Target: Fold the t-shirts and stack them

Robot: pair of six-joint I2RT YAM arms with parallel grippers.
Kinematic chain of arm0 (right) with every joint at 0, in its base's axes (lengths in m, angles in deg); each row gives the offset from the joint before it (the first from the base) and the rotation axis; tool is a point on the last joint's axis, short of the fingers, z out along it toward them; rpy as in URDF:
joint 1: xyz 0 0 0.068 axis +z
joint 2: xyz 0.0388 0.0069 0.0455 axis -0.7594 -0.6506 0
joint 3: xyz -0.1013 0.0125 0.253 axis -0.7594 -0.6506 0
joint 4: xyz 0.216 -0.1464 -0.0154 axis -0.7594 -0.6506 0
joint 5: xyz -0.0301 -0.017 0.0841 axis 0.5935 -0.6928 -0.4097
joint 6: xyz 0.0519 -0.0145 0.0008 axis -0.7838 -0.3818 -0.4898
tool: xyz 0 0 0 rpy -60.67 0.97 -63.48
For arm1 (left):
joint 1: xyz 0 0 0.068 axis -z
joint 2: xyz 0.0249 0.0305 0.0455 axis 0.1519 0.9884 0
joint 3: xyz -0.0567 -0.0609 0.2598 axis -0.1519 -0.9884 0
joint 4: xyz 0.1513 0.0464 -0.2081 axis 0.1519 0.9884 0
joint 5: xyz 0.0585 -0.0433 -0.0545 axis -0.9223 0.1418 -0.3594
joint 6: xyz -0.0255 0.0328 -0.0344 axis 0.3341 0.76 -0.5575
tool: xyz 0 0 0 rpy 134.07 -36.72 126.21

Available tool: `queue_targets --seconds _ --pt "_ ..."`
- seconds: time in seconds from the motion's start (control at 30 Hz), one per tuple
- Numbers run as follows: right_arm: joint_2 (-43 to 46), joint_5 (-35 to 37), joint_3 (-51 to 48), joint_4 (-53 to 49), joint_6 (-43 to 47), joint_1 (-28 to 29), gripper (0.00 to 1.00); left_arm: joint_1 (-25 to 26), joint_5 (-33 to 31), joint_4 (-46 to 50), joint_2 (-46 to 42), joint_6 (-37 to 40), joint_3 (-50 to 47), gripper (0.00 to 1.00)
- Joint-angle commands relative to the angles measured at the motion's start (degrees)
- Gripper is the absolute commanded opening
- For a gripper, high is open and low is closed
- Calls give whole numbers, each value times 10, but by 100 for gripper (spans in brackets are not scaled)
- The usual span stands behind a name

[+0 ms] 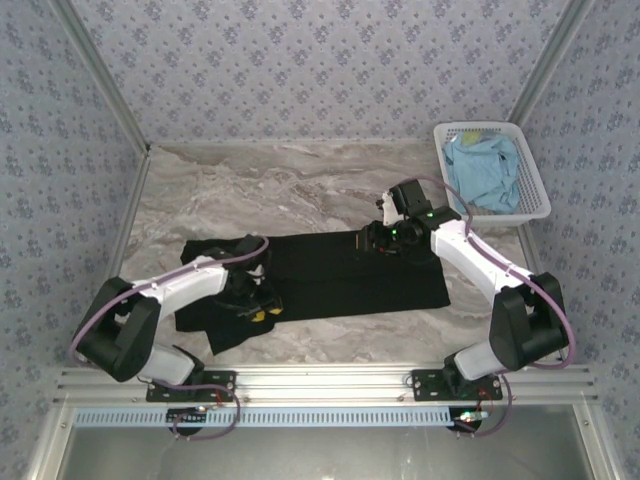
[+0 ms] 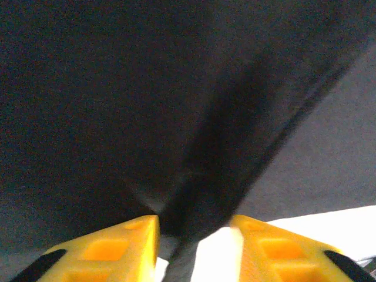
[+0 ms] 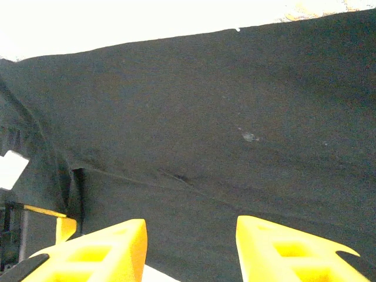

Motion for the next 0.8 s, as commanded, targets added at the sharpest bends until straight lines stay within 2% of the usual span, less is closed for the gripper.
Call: queue_targets --seconds 0.0,0.27,0.47,0.57,0.67,0.77 --pt "15 -12 -8 -6 -5 3 47 22 -4 -4 19 -2 25 30" --pt "15 -14 -14 4 -11 3 47 68 -10 17 70 9 82 27" --pt "15 -22 -13 6 -9 4 46 83 2 38 128 32 105 30" --pt "20 -36 -18 16 -6 4 47 82 -9 61 120 43 118 37" --pt "34 -56 -30 43 -9 5 47 65 -17 72 76 44 116 49" --pt "48 -74 -42 71 -12 12 48 11 -31 89 2 39 92 53"
